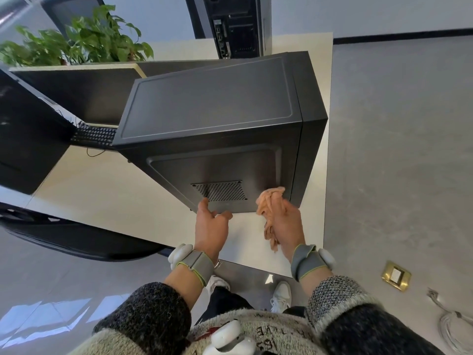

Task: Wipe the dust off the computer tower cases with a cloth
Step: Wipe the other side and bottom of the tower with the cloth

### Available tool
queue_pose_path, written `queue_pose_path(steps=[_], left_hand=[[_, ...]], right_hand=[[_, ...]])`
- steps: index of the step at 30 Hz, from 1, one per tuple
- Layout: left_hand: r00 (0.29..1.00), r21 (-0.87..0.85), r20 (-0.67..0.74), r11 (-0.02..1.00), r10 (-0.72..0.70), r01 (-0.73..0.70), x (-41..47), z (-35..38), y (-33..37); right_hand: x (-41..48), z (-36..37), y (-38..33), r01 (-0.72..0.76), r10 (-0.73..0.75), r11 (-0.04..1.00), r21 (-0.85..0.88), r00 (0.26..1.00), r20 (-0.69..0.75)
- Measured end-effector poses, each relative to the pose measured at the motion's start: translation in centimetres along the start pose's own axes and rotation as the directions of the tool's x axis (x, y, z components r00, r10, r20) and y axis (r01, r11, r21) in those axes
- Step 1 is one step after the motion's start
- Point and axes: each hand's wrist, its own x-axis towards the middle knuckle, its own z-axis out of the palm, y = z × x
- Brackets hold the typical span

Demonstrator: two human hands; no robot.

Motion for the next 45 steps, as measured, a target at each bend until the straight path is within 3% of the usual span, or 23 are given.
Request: queue_pose_path(steps=[2, 7, 9, 11, 13, 15, 19, 21, 27, 28, 31, 33, 35, 37, 39, 43, 45], left_hand=[[1.0, -0.009, 0.0, 1.0, -0.005, 0.005, -0.1, -0.1, 0.0], [1.0, 0.0, -0.004, 1.0, -0.002, 0.002, -0.1, -0.1, -0.3], [1.0, -0.006, -0.007, 1.0, -0.008, 0.008, 0.0, -0.3, -0.3], [1.0, -0.014, -0.01, 1.0, -0.015, 0.015, 0.1, -0.4, -0.3], [1.0, -0.032, -0.014, 0.999, -0.014, 0.014, 0.2, -0.7, -0.2], [0.999, -0.052, -0.024, 0.998, -0.021, 0.02, 0.3, -0.8, -0.2], [0.993, -0.12, -0.113, 0.993, -0.024, 0.01, 0.7, -1.6, 0.2], [0.984, -0.156, -0.174, 0.988, -0.031, 0.004, 1.2, -2.4, 0.8], [0.974, -0.259, -0.212, 0.966, -0.079, 0.022, 3.0, -4.0, 1.2], [0.973, -0.258, -0.219, 0.966, -0.075, 0.017, 3.0, -4.1, 1.2], [0.965, -0.236, -0.255, 0.972, -0.069, 0.007, 3.1, -4.3, 1.4], [0.963, -0.233, -0.263, 0.972, -0.063, 0.0, 3.0, -4.7, 1.5], [0.965, -0.232, -0.261, 0.972, -0.037, -0.026, 3.1, -5.0, 1.6], [0.965, -0.238, -0.263, 0.97, -0.014, -0.051, 3.1, -5.3, 1.6], [0.966, -0.242, -0.259, 0.968, 0.0, -0.065, 3.0, -5.5, 1.7], [0.974, -0.254, -0.227, 0.966, -0.009, -0.051, 2.8, -5.6, 0.9], [0.979, -0.268, -0.206, 0.962, -0.004, -0.052, 2.5, -5.6, 0.8]], right_hand=[[-0.6, 0.1, -0.2, -0.085, 0.085, 0.996, -0.006, 0.996, 0.041], [-0.9, 0.8, -3.0, 0.239, -0.238, 0.971, 0.03, 0.971, -0.031], [-0.5, 1.0, -2.4, 0.271, -0.272, 0.962, -0.019, 0.96, -0.074], [0.2, 0.6, -0.5, 0.131, -0.138, 0.987, -0.093, 0.987, -0.079], [0.3, 0.1, 0.6, -0.077, 0.076, 0.996, -0.054, 0.997, -0.026], [-0.3, 0.0, 0.0, -0.125, 0.125, 0.992, -0.004, 0.992, -0.001], [-1.2, 0.2, -2.4, 0.223, -0.223, 0.975, -0.016, 0.972, -0.078], [-0.7, 0.5, -2.3, 0.291, -0.296, 0.955, -0.065, 0.95, -0.097], [-1.1, 0.7, -1.3, -0.066, 0.073, 0.986, -0.153, 0.996, 0.043], [-1.4, 0.9, -1.8, -0.042, 0.05, 0.989, -0.142, 0.997, 0.052], [-1.5, 1.6, -3.6, 0.25, -0.252, 0.959, -0.136, 0.968, -0.002], [-1.3, 1.9, -3.6, 0.335, -0.344, 0.929, -0.158, 0.938, -0.033], [-0.8, 1.9, -1.9, 0.251, -0.258, 0.955, -0.156, 0.966, -0.023], [-0.1, 1.7, -0.1, 0.019, -0.019, 0.988, -0.156, 1.0, 0.0], [-0.1, 1.3, 0.5, -0.092, 0.095, 0.982, -0.167, 0.995, 0.012], [-1.1, 1.6, -2.1, 0.258, -0.262, 0.953, -0.16, 0.965, -0.003], [-0.9, 2.2, -2.5, 0.337, -0.344, 0.932, -0.137, 0.939, -0.031]])
